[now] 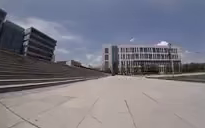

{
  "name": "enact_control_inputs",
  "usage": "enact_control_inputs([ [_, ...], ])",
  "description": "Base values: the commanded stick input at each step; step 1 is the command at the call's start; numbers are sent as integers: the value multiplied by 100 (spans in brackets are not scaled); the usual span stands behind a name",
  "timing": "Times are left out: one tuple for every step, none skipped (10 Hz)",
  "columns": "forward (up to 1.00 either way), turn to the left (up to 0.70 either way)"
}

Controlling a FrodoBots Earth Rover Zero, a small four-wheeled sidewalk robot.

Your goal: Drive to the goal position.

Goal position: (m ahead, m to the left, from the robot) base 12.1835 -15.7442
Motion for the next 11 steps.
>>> enact_control_inputs([
  [50,0],
  [50,0],
  [50,0],
  [50,0],
  [50,0],
  [50,0],
  [50,0],
  [50,0],
  [50,0],
  [50,0],
  [50,0],
])
